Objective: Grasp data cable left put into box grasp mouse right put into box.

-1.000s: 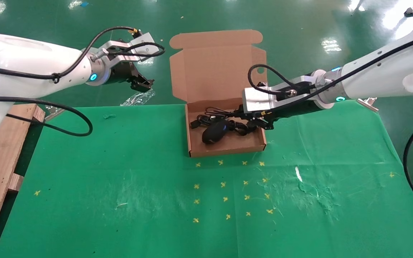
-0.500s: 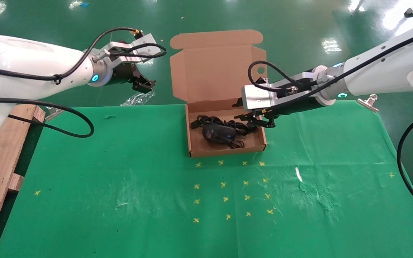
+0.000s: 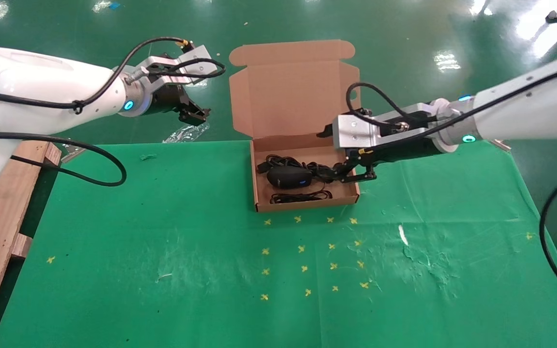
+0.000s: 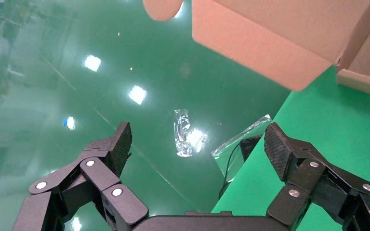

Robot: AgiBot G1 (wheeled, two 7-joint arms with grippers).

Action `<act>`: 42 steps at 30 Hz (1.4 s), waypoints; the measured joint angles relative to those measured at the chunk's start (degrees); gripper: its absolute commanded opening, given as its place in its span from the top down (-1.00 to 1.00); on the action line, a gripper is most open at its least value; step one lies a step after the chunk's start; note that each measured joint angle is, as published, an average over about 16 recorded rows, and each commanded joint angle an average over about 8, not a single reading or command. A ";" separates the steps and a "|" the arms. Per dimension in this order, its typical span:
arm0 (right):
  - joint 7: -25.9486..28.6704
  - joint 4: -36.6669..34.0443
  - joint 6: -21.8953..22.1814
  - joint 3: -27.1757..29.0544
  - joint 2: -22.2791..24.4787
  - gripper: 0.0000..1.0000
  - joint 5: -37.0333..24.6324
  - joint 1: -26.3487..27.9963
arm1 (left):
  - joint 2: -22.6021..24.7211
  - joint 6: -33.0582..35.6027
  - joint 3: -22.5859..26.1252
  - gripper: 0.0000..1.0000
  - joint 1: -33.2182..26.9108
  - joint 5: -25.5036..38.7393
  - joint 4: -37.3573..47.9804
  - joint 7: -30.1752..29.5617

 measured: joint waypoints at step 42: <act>25.03 33.07 -8.92 14.32 24.59 -1.00 41.39 -28.57 | -2.38 2.91 -2.65 -1.00 2.49 -6.32 -1.85 2.57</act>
